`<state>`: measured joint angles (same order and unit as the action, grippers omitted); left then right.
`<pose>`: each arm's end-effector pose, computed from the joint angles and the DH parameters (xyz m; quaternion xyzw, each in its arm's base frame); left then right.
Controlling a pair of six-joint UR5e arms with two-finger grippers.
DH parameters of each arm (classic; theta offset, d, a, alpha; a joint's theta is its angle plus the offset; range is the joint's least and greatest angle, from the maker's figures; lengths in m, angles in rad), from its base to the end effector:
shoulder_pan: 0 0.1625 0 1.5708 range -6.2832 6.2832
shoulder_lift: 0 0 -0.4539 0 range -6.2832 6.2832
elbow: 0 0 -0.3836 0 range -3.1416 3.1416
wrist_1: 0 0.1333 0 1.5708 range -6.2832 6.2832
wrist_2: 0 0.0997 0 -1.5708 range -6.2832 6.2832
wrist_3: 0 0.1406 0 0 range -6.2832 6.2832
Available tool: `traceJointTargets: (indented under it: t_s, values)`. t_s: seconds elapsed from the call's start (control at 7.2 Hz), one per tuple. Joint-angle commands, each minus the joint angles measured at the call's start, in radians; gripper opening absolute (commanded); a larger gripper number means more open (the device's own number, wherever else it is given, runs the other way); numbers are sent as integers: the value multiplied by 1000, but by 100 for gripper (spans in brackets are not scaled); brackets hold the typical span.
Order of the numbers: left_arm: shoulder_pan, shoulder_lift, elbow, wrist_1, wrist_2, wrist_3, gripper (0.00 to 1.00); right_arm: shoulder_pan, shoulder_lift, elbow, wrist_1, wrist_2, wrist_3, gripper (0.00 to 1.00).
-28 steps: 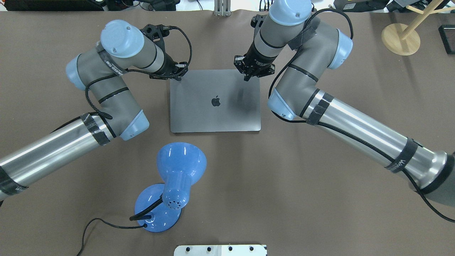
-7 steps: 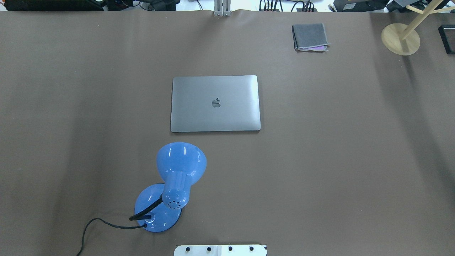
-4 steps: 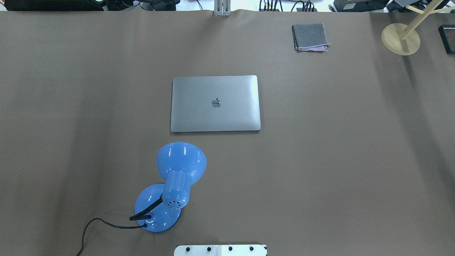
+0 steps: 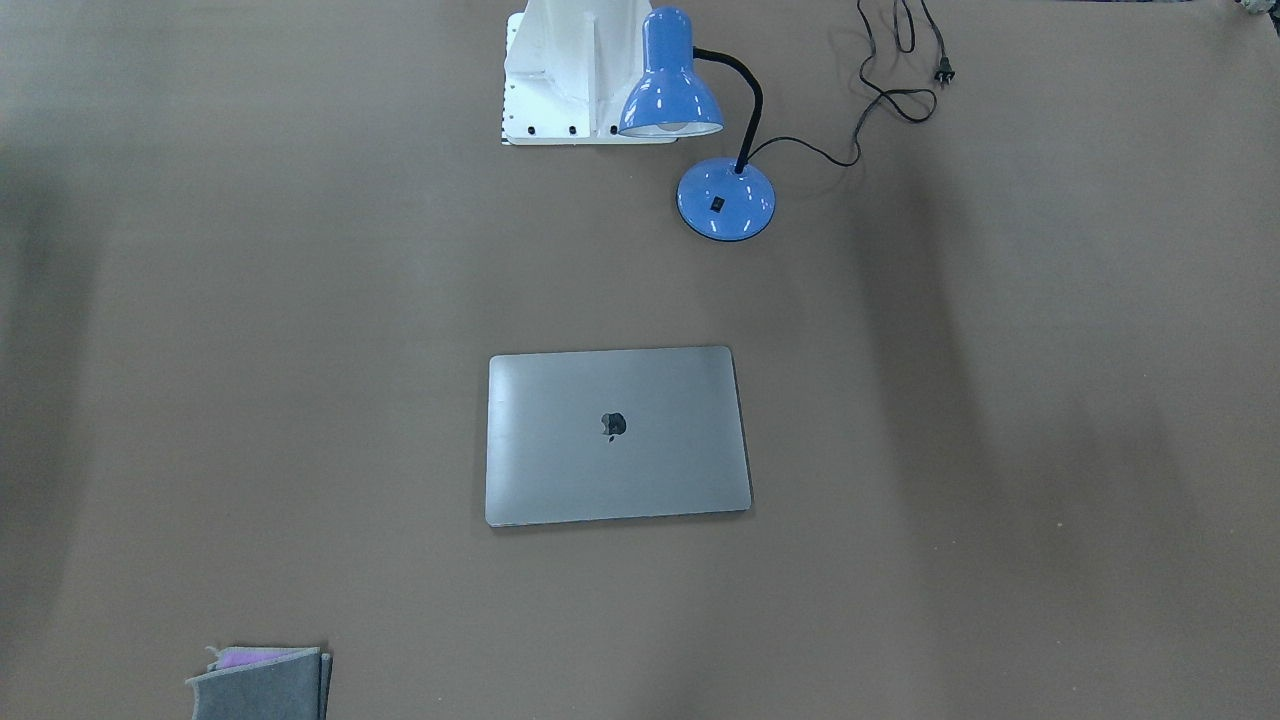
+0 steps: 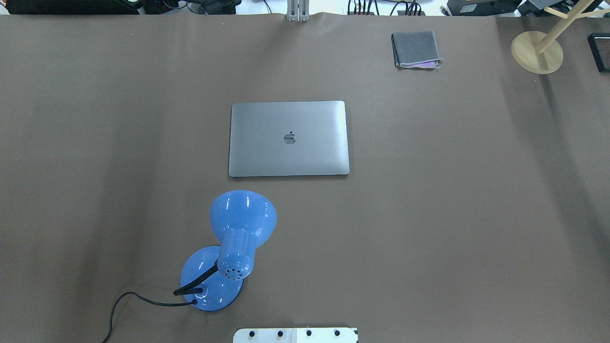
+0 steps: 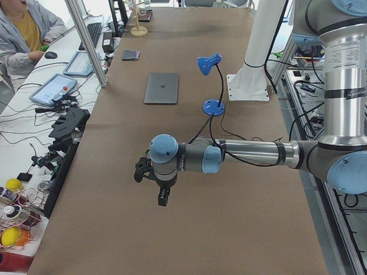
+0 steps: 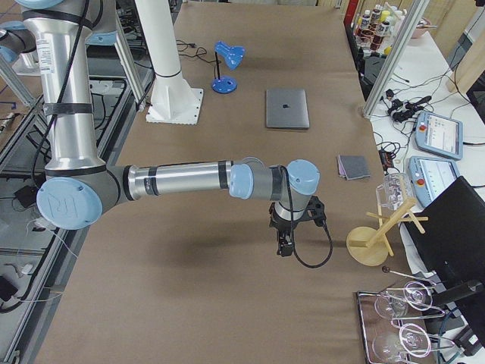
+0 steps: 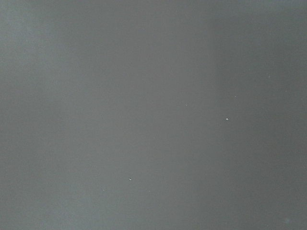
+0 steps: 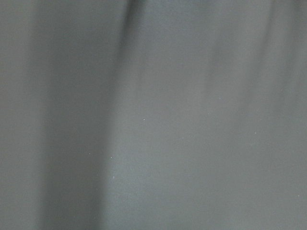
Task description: Close laptop
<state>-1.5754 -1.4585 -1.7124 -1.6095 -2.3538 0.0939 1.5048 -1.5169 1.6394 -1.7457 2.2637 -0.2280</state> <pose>-0.0361 -0.4387 0.6950 0.0502 0.3793 0.0542 0.9223 0.0105 -0.5009 0.6821 0.0029 -0.3403 -0.1289 0.9314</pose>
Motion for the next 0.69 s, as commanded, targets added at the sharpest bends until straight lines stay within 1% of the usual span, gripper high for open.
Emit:
traceJointTargets:
  t_s: [0.0, 0.56]
  values:
    - [0, 0, -1, -1, 2, 0, 98, 0, -8, 3, 2, -1, -1, 100]
    - [0, 0, -3, -1, -1, 4, 98, 0, -8, 11, 2, -1, -1, 100]
